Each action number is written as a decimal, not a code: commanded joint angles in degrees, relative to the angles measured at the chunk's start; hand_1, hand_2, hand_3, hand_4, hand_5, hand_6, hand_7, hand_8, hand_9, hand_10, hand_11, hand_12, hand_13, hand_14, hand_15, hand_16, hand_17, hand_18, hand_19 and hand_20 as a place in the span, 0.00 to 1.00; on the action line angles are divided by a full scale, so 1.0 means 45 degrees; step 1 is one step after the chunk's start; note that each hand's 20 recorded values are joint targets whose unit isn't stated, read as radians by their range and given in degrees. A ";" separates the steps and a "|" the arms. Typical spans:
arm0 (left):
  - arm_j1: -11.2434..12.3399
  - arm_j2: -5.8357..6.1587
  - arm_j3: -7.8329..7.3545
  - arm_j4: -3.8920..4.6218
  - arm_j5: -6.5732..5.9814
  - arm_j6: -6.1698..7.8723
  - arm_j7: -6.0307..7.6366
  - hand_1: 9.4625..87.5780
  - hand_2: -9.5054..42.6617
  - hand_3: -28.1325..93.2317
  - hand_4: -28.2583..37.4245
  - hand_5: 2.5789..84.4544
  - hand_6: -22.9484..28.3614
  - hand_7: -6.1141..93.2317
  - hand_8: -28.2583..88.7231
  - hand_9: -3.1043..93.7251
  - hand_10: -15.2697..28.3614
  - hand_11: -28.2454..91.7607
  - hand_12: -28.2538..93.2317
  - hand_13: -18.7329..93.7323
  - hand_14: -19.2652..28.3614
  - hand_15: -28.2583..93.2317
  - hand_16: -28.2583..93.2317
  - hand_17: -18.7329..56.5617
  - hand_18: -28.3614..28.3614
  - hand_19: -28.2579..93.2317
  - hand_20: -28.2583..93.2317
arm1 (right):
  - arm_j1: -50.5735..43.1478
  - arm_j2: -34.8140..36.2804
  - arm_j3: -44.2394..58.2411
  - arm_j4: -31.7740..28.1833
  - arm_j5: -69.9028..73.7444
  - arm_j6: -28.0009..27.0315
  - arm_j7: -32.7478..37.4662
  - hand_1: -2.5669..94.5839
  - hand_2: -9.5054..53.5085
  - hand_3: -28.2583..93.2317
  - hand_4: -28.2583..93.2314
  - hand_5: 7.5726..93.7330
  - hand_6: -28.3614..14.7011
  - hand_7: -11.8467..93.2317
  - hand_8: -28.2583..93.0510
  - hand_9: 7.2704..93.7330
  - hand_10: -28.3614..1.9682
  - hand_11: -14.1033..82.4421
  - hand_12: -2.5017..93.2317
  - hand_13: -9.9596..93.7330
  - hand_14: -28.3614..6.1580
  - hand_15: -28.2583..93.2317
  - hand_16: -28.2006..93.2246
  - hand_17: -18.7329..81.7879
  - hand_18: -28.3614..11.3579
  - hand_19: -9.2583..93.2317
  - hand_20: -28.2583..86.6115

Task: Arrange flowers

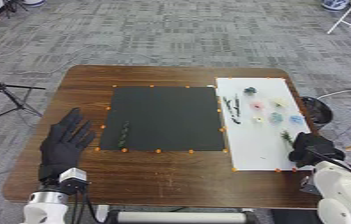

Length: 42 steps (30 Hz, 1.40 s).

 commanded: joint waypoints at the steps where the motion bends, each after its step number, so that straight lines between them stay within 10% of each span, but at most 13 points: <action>1: 0.0097 -0.0088 0.0045 0.0042 -0.0091 0.0063 0.0059 0.17 0.04 0.77 0.00 0.25 0.50 0.29 0.14 0.21 0.58 0.35 0.39 0.29 0.70 0.30 0.30 0.00 0.87 0.55 0.28 | -0.0522 -0.0097 -0.0054 0.0320 -0.0222 0.1476 -0.0553 0.48 0.00 0.91 0.05 0.74 0.63 0.67 0.38 0.87 0.63 0.86 0.37 0.87 0.60 0.94 0.47 0.66 0.17 1.00 0.83; 15: 0.0629 0.0032 -0.0177 -0.0187 0.0079 0.0152 0.0049 0.17 0.03 0.78 0.00 0.25 0.50 0.29 0.14 0.21 0.58 0.35 0.39 0.29 0.70 0.30 0.30 0.00 0.87 0.55 0.28 | 0.3780 0.0933 -0.2429 -0.0539 0.0891 0.4140 -0.1911 0.43 0.00 0.93 0.14 0.75 0.60 0.72 0.43 0.91 0.65 0.93 0.36 0.92 0.64 0.97 0.48 0.72 0.18 1.00 0.88; 23: 0.0556 0.0095 -0.0076 -0.0149 0.0121 0.0055 0.0016 0.17 0.04 0.78 0.00 0.24 0.50 0.29 0.14 0.20 0.57 0.35 0.39 0.29 0.70 0.30 0.30 0.00 0.88 0.54 0.28 | 0.7277 -0.1136 -0.6688 0.1140 0.0632 0.3565 -0.1957 0.43 0.00 0.93 0.15 0.76 0.61 0.71 0.44 0.91 0.67 0.92 0.37 0.93 0.66 0.96 0.48 0.74 0.19 1.00 0.89; 42: 0.0094 0.0188 0.0450 0.0026 0.0064 -0.0132 0.0118 0.17 0.03 0.78 0.00 0.24 0.49 0.29 0.14 0.21 0.57 0.35 0.39 0.29 0.70 0.30 0.30 0.00 0.86 0.53 0.28 | 0.7371 -0.4065 -1.0452 0.4048 -0.1371 0.1453 -0.0380 0.41 0.00 0.94 0.19 0.82 0.65 0.69 0.43 0.98 0.76 0.90 0.39 1.00 0.77 0.95 0.49 0.85 0.24 1.00 0.91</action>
